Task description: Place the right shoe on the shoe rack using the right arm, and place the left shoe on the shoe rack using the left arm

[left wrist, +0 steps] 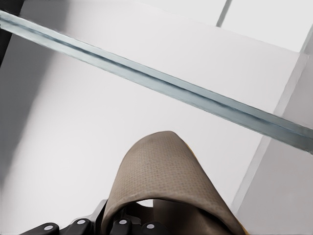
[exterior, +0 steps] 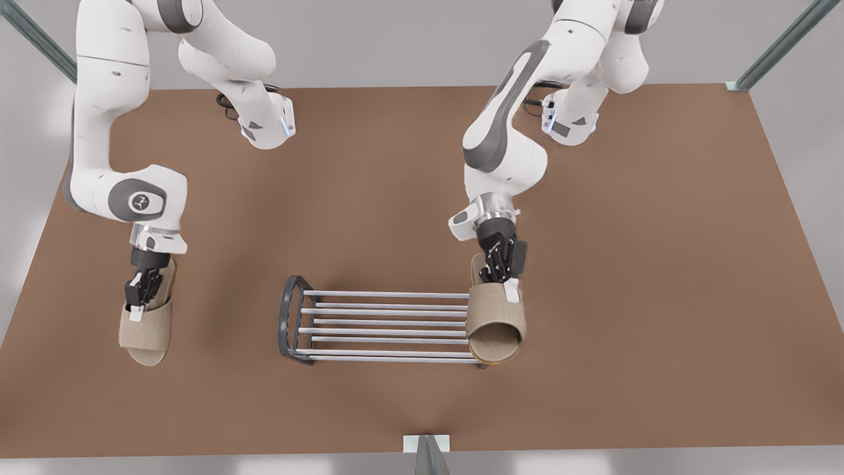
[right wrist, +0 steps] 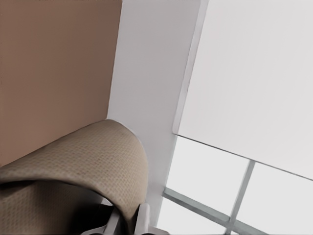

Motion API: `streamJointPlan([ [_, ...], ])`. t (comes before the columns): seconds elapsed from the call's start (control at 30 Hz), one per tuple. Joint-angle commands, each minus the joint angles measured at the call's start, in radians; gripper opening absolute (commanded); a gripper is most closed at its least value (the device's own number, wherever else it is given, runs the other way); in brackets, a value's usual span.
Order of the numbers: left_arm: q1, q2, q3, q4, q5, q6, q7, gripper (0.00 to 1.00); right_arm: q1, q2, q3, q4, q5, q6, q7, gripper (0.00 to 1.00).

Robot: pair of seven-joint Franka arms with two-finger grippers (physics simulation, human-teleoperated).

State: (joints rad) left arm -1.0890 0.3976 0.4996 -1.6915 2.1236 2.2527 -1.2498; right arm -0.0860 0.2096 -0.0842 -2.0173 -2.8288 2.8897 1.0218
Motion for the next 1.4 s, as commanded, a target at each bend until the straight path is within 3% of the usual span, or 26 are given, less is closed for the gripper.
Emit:
streamJointPlan([
  [0.0, -0.057, 0.052, -0.001, 0.039, -0.214, -0.323, 0.802, 0.21, 0.0, -0.006, 0.001, 0.0, 0.002, 0.072, 0.014, 0.21],
  [0.17, -0.065, 0.305, -0.043, 0.226, -0.376, -0.469, 0.813, 0.21, 0.0, -0.003, 0.004, 0.005, 0.003, 0.074, 0.012, 0.21],
  [0.33, -0.022, 0.398, -0.043, 0.262, -0.392, -0.469, 0.773, 0.21, 0.0, -0.003, 0.004, 0.0, 0.003, 0.082, 0.009, 0.21],
  [0.4, -0.015, 0.454, -0.044, 0.351, -0.482, -0.472, 0.776, 0.21, 0.0, -0.003, 0.004, 0.0, 0.003, 0.082, 0.009, 0.21],
  [0.6, -0.002, 0.471, -0.113, 0.381, -0.528, -0.513, 0.768, 0.21, -0.001, 0.007, 0.004, 0.0, 0.003, 0.082, 0.012, 0.21],
  [0.73, 0.107, 0.461, -0.323, 0.438, -0.522, -0.505, 0.65, 0.21, -0.001, 0.008, 0.004, 0.0, 0.003, 0.08, 0.009, 0.21],
  [0.93, 0.218, 0.443, -0.506, 0.426, -0.531, -0.51, 0.526, 0.21, -0.001, 0.008, 0.004, 0.002, 0.003, 0.08, 0.009, 0.21],
  [1.0, 0.317, 0.443, -0.624, 0.426, -0.533, -0.512, 0.466, 0.21, -0.001, 0.01, 0.004, 0.002, 0.003, 0.08, 0.009, 0.21],
  [1.2, 0.322, 0.429, -0.655, 0.426, -0.631, -0.522, 0.458, 0.21, -0.001, 0.013, 0.004, 0.005, 0.003, 0.08, 0.008, 0.21],
  [1.23, 0.322, 0.429, -0.664, 0.426, -0.636, -0.528, 0.46, 0.24, -0.001, 0.014, 0.004, 0.005, 0.003, 0.08, 0.009, 0.21],
  [1.27, 0.322, 0.434, -0.667, 0.427, -0.642, -0.532, 0.46, 0.54, -0.001, 0.014, 0.004, 0.005, 0.003, 0.08, 0.008, 0.21],
  [1.3, 0.321, 0.437, -0.667, 0.429, -0.643, -0.533, 0.457, 1.0, -0.001, 0.014, 0.004, 0.005, 0.003, 0.08, 0.009, 0.21],
  [1.37, 0.32, 0.438, -0.667, 0.429, -0.643, -0.533, 0.454, 1.0, -0.004, 0.008, 0.003, 0.008, 0.003, 0.085, 0.009, 0.21],
])
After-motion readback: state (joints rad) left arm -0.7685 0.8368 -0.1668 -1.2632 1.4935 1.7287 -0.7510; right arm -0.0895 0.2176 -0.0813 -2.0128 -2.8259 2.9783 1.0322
